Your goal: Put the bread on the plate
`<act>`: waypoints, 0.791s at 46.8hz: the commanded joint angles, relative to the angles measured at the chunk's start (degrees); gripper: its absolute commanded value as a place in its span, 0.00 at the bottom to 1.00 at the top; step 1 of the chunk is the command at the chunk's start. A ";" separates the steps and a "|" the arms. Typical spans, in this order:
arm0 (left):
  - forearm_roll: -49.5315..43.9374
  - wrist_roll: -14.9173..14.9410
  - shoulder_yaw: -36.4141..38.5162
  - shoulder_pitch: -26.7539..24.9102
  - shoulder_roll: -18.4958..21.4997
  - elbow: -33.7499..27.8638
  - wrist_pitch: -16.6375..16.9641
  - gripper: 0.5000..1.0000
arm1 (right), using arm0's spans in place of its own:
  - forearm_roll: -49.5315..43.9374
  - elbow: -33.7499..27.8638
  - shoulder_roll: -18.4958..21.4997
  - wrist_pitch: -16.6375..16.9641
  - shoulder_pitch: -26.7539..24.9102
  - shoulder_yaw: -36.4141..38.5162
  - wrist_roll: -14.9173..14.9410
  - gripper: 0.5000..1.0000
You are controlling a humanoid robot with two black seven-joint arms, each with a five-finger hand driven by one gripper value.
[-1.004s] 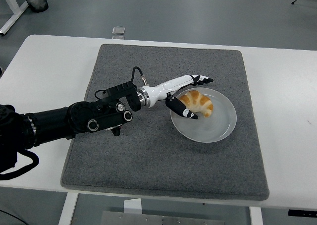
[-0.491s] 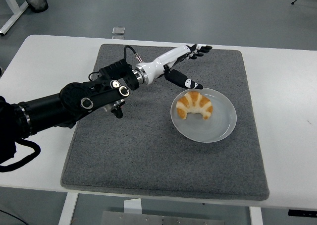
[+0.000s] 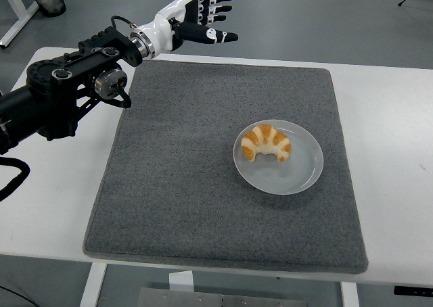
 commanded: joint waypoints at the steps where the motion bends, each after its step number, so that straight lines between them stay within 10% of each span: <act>1: -3.01 0.10 -0.65 -0.36 -0.01 2.48 -1.99 0.98 | 0.05 0.02 0.00 0.00 0.03 0.00 -0.01 0.90; 22: -20.24 0.45 -2.85 2.80 -0.18 13.12 -9.20 0.98 | 0.05 0.02 0.00 0.09 0.03 0.00 -0.01 0.90; 37: -27.01 6.26 -5.84 5.53 -0.27 13.21 -9.55 0.98 | -0.04 0.02 0.00 0.09 -0.06 0.00 -0.01 0.90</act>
